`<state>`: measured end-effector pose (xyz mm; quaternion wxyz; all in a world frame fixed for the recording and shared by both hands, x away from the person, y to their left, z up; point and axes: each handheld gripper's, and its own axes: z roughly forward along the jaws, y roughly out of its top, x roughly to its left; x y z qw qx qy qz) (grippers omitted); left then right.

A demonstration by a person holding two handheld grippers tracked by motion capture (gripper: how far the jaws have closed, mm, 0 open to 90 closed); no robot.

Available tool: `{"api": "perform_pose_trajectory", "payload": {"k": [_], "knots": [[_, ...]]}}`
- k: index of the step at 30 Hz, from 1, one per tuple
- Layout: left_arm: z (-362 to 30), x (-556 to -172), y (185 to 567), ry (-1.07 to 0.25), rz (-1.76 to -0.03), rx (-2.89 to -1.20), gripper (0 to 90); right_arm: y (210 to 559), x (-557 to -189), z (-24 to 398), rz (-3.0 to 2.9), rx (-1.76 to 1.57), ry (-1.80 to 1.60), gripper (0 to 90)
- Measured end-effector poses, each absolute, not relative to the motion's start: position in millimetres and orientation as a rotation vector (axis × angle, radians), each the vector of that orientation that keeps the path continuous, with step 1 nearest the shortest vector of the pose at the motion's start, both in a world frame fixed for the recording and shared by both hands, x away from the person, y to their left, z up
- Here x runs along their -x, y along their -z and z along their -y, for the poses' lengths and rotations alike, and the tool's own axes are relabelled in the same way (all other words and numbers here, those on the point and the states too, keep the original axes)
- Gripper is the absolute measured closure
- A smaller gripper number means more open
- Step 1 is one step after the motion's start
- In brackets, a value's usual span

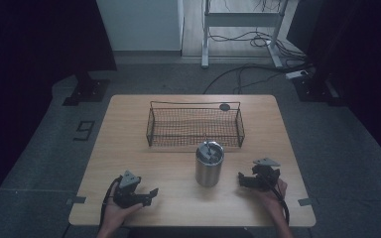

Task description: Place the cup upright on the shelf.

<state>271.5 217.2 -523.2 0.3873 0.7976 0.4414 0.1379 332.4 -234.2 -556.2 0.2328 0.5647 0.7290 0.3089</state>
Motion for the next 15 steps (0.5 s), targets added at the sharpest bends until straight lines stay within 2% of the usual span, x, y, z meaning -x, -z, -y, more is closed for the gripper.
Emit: {"api": "perform_pose_trajectory", "payload": {"k": [3, 6, 15], "knots": [[-216.5, -270.9, 523.2, -0.352, -1.121, -2.032, 16.1, 555.9, -331.6, 233.5, -1.995, -1.558, -0.846, 0.4], [-217.2, -270.3, 522.0, -0.35, -1.12, -2.026, 16.1, 554.2, -329.6, 232.7, -1.981, -1.569, -0.843, 5.0], [-218.8, -270.9, 521.7, -0.342, -1.124, -2.015, 16.1, 546.2, -323.3, 234.5, -1.943, -1.562, -0.901, 7.0]]}}
